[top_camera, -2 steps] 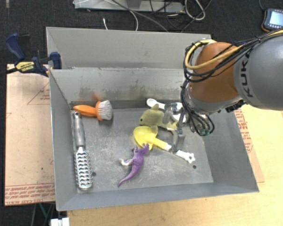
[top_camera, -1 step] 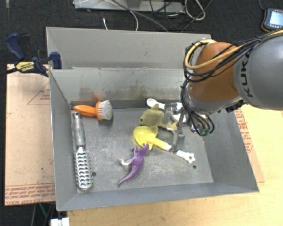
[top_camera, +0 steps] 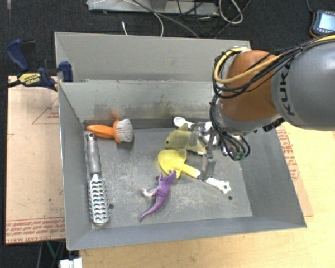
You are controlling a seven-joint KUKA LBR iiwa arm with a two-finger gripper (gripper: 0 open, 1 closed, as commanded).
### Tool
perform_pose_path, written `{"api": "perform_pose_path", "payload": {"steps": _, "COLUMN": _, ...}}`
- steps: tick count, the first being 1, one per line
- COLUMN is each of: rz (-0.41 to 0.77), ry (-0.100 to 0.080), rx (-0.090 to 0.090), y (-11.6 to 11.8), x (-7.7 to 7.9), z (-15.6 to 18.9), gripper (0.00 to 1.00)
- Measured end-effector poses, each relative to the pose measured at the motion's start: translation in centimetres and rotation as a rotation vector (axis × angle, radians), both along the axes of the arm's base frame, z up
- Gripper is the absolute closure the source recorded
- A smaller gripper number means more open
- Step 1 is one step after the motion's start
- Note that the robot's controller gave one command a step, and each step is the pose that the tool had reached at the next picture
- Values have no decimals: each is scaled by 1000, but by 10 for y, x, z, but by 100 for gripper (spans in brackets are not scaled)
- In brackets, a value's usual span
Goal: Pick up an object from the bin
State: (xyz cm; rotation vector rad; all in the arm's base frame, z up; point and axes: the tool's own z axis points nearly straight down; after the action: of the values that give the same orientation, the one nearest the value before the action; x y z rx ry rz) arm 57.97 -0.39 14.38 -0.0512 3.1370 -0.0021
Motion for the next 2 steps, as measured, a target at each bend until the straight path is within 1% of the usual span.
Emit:
{"api": "perform_pose_path", "payload": {"steps": 1, "rz": 79, "ry": 4, "rx": 3, "y": 14, "x": 11, "z": -12, "gripper": 0}}
{"api": "perform_pose_path", "payload": {"steps": 2, "rz": 246, "ry": 9, "rx": 2, "y": -17, "x": -58, "z": -31, "gripper": 0}}
